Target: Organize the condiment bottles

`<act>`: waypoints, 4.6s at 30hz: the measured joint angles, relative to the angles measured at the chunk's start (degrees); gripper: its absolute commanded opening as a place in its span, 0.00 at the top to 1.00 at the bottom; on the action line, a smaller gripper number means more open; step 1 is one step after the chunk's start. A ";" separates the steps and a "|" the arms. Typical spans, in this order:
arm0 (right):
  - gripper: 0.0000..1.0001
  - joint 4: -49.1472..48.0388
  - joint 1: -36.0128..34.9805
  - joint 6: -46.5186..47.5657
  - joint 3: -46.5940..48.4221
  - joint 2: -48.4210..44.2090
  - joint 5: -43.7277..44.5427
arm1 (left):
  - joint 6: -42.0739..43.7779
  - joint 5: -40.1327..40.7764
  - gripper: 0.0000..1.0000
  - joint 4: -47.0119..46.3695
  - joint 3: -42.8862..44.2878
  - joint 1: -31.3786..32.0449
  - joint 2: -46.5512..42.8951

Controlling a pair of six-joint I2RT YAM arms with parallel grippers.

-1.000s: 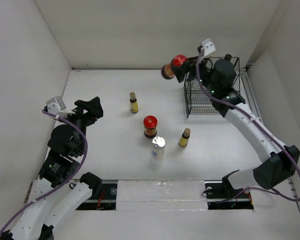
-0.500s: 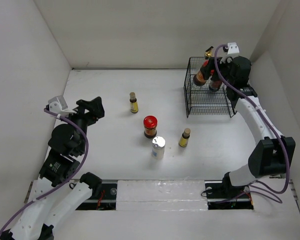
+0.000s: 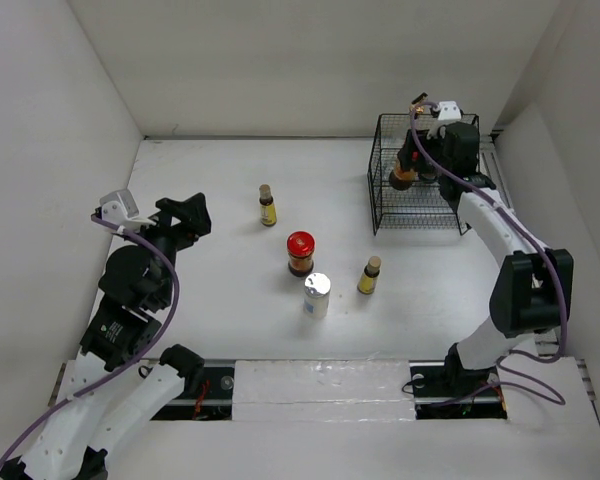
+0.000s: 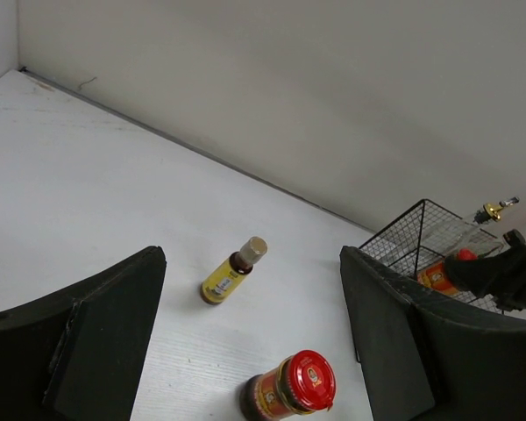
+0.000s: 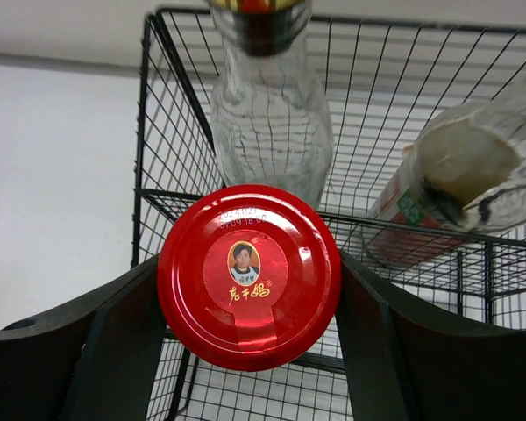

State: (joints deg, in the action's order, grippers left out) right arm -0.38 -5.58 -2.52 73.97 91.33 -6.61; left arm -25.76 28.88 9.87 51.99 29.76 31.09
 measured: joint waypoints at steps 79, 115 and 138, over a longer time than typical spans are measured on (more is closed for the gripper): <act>0.61 15.65 -37.20 0.57 -0.81 -4.66 5.57 | 0.04 -1.97 0.20 -0.42 0.00 0.00 0.15; 0.63 11.06 12.87 -1.88 6.10 4.46 3.48 | 0.04 -3.26 0.20 -0.57 0.00 0.00 1.01; 0.10 11.65 7.37 -2.32 7.45 1.25 7.72 | 0.04 -3.39 0.20 -0.59 0.00 0.00 1.01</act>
State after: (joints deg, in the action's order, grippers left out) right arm 11.27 1.78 -4.84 81.43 92.58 1.10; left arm -25.71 25.50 9.28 51.99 29.76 32.10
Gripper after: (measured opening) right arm 0.899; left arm 0.800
